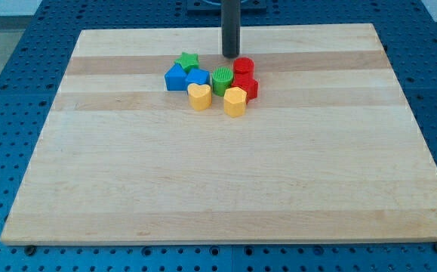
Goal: Push the blue triangle along with green star
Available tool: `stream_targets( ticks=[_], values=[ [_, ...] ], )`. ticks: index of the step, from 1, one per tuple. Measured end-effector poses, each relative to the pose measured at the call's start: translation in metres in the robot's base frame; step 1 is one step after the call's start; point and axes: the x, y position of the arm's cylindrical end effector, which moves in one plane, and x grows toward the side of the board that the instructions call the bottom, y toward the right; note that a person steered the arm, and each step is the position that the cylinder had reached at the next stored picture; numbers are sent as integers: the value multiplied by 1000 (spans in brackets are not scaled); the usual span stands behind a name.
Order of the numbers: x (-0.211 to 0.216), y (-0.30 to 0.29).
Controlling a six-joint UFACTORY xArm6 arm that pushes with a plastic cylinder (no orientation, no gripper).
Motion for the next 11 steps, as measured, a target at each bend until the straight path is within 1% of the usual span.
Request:
stream_targets(
  ticks=[1, 2, 3, 4, 5, 6, 7, 9, 10, 11],
  values=[
    [-32, -57],
    [-8, -147],
    [35, -211],
    [102, -228],
    [137, -200],
    [133, -143],
    [127, -101],
    [98, -96],
    [97, -107],
    [100, -153]
  ],
)
